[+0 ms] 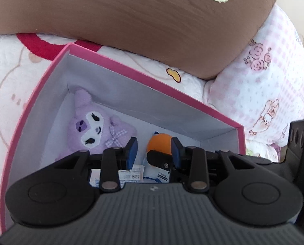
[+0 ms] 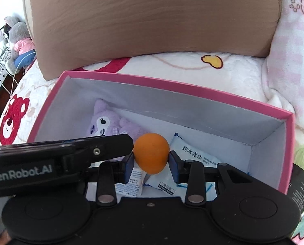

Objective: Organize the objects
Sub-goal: 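Lower the sponge into the box beside the plush toy and open the left tool, then withdraw the left tool up from the pink box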

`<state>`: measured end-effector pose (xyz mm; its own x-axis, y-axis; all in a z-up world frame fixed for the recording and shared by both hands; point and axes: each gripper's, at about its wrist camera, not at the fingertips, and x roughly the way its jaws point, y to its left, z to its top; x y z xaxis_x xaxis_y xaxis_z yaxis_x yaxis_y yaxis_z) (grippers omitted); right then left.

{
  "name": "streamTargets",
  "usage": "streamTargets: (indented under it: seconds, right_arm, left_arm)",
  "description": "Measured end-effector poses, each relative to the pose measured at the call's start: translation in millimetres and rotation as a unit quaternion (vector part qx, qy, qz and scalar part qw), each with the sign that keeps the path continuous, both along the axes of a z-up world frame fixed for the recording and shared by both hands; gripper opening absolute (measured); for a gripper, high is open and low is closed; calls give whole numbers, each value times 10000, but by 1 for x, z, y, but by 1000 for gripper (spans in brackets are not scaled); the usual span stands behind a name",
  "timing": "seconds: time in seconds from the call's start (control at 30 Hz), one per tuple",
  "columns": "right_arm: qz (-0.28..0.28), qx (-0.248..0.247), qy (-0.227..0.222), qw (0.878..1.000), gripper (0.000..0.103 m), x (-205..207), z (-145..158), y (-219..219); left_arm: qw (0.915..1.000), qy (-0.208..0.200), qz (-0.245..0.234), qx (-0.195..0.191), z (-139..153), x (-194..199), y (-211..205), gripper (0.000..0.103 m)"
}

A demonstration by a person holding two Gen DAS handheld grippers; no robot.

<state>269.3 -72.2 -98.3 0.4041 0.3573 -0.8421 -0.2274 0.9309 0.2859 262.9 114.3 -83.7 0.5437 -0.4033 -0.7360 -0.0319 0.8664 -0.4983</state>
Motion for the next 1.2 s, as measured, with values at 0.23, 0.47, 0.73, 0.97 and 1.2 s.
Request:
streamTargets:
  seconds: [0.23,0.47,0.73,0.97,1.2]
  right_arm:
    - [7,52,-137,9999,49,-6,4,-2]
    - [136,-68,-584,9982,50,-43,37,-14]
    - [248,-144,-803,9964,50,-94,70,-34]
    - [425,-195,-952,9944,51,-133,95,-43]
    - [574,-163,-966,9935,58,-167,108,-44]
  left_arm:
    - [9997,-73,28,245,15,-12,4,36]
    - [9985,-14,-138,524,41,-36,0,41]
    - [9932,-244,-772,840,76,-84,-19,45]
    - [9901,-267,-967,983,102,-115,-23,54]
    - [9845,-382,-1134,1286,121,-143,-25,60]
